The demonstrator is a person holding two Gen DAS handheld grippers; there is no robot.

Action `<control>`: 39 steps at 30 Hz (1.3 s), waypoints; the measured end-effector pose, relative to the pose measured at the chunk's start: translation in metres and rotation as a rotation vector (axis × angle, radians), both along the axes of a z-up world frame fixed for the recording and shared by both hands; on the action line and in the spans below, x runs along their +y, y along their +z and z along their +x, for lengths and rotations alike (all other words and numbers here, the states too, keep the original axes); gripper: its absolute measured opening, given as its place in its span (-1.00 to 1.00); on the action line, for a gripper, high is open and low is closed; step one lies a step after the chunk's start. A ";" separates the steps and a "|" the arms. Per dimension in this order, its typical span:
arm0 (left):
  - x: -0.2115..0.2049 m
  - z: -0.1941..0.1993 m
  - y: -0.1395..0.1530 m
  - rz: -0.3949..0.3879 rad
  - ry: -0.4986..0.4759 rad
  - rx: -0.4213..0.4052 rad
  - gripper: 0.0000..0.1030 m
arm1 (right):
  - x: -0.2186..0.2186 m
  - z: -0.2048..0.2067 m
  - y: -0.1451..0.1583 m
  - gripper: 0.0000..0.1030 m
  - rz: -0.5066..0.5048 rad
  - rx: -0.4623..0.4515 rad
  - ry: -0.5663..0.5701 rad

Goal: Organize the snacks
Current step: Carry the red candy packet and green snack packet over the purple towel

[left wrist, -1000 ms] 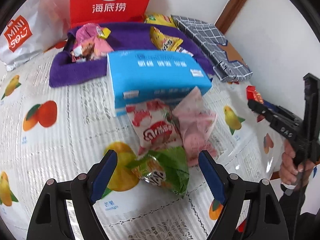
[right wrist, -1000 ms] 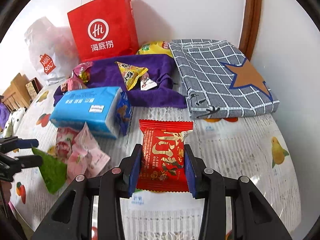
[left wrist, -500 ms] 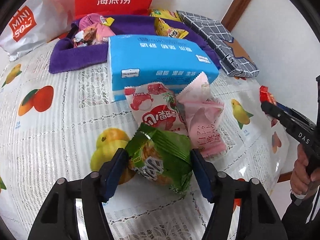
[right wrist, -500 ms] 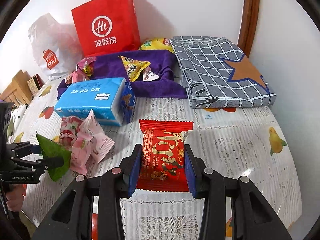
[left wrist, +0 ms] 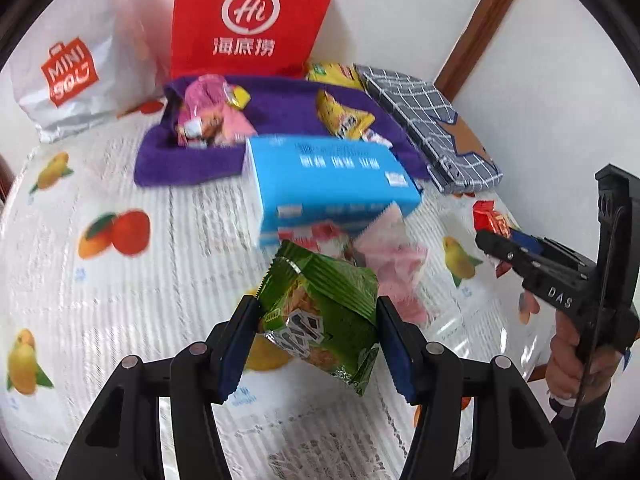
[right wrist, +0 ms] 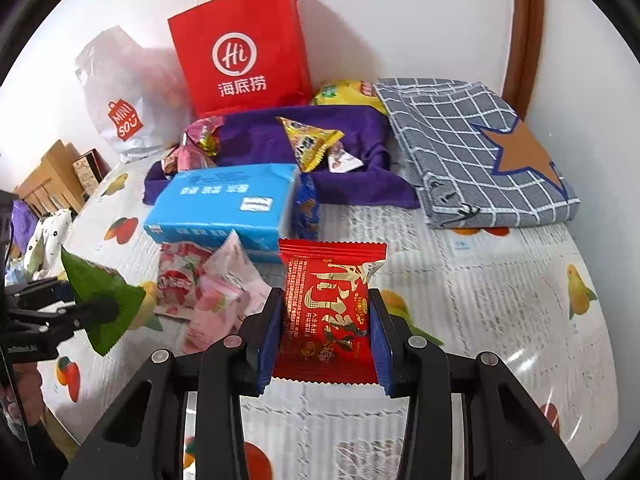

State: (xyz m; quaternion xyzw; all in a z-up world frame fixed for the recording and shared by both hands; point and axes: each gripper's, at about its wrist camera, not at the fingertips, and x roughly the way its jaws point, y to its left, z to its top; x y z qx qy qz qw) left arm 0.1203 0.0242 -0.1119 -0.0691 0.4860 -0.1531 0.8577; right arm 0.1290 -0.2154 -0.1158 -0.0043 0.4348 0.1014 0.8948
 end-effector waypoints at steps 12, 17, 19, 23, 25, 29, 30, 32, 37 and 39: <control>0.005 0.046 0.059 -0.017 -0.001 -0.096 0.11 | 0.029 0.038 0.037 -0.22 0.011 -0.076 0.007; 0.010 0.061 0.073 -0.010 0.006 -0.127 0.11 | 0.045 0.060 0.052 -0.22 0.002 -0.101 0.015; 0.012 0.068 0.076 -0.004 0.012 -0.133 0.11 | 0.050 0.067 0.056 -0.22 -0.003 -0.110 0.014; 0.016 0.081 0.082 0.002 0.021 -0.142 0.11 | 0.054 0.081 0.060 -0.22 -0.002 -0.114 0.020; 0.017 0.087 0.085 0.005 0.024 -0.147 0.11 | 0.055 0.087 0.062 -0.22 -0.005 -0.117 0.022; 0.020 0.101 0.090 0.002 0.039 -0.155 0.11 | 0.058 0.101 0.069 -0.22 -0.014 -0.130 0.026; 0.021 0.106 0.090 0.002 0.046 -0.155 0.11 | 0.058 0.105 0.070 -0.22 -0.020 -0.135 0.025; 0.024 0.118 0.090 -0.001 0.068 -0.149 0.11 | 0.059 0.115 0.074 -0.22 -0.020 -0.144 0.027; 0.034 0.147 0.085 -0.016 0.095 -0.129 0.11 | 0.058 0.142 0.077 -0.22 -0.039 -0.155 0.012; 0.036 0.158 0.083 -0.019 0.098 -0.119 0.11 | 0.058 0.155 0.076 -0.22 -0.049 -0.154 0.000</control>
